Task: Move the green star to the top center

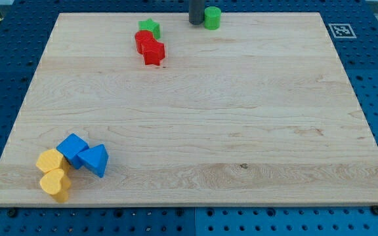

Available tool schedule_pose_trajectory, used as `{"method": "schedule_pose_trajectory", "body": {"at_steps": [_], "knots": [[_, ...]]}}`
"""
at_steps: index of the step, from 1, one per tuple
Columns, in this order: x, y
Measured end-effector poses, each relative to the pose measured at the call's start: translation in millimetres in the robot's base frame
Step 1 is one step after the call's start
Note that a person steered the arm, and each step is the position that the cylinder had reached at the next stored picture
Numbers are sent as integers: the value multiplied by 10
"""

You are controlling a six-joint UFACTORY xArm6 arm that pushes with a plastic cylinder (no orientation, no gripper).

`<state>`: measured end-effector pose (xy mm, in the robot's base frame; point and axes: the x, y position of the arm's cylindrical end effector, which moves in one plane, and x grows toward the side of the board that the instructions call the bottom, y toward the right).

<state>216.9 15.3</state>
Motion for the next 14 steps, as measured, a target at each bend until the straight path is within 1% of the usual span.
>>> {"method": "schedule_pose_trajectory", "body": {"at_steps": [1, 3, 4, 5, 7, 8, 9, 10, 11, 12, 14], "knots": [[0, -434], [2, -2023], [315, -2185], [463, -1793], [533, -782], [628, -617], [714, -617], [717, -617], [717, -510], [717, -276], [688, -163]]}}
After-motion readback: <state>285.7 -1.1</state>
